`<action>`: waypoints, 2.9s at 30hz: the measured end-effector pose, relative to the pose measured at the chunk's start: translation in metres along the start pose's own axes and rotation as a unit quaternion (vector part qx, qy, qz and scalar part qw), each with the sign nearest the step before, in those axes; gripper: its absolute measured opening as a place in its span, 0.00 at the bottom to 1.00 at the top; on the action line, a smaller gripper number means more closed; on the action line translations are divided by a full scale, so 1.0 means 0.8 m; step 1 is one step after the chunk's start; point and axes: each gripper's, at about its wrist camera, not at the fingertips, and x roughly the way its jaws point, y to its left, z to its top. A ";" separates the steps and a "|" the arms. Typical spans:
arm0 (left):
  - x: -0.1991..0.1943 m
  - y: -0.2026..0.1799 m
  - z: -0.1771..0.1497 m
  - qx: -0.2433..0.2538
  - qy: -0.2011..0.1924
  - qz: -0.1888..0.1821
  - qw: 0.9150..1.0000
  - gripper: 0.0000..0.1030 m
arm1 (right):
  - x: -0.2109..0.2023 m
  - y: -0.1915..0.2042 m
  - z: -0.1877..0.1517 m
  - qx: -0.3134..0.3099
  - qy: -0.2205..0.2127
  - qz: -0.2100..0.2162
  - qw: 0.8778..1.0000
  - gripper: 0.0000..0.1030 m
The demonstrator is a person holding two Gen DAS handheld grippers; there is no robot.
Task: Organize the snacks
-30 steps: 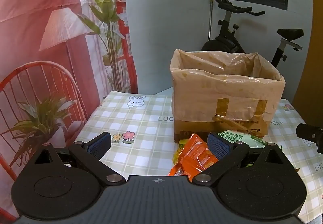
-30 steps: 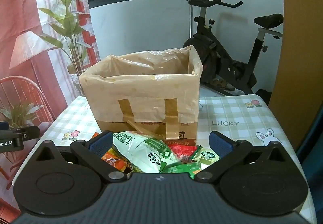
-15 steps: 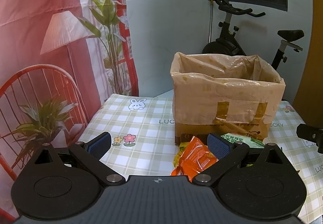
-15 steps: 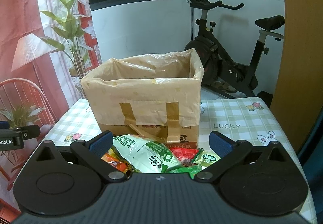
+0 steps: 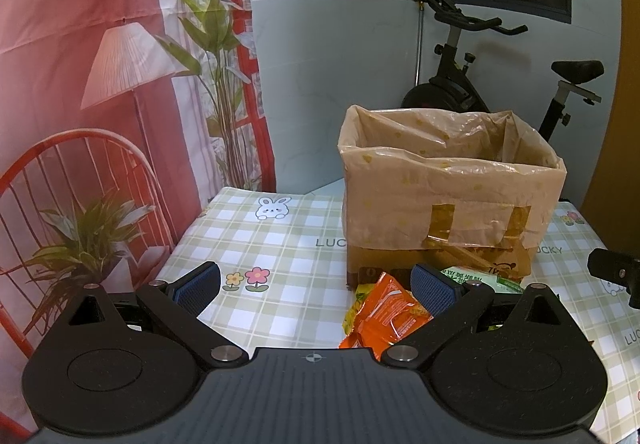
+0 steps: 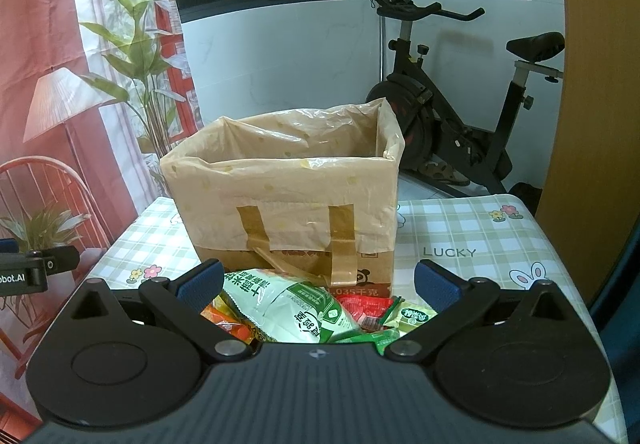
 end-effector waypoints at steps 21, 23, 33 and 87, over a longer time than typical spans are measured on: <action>0.000 0.001 0.002 -0.005 0.003 -0.002 1.000 0.99 | 0.000 -0.002 0.000 0.002 0.001 0.000 1.000 1.00; 0.000 0.001 0.002 -0.004 0.003 -0.002 1.000 0.99 | 0.000 -0.002 0.000 0.002 0.002 0.000 1.000 1.00; 0.004 0.002 0.001 -0.010 0.010 -0.005 1.000 0.99 | 0.000 -0.003 -0.001 0.003 0.003 0.000 1.000 1.00; 0.158 -0.067 -0.118 0.117 0.022 -0.152 0.981 1.00 | 0.068 -0.009 -0.076 -0.029 0.048 -0.015 0.998 1.00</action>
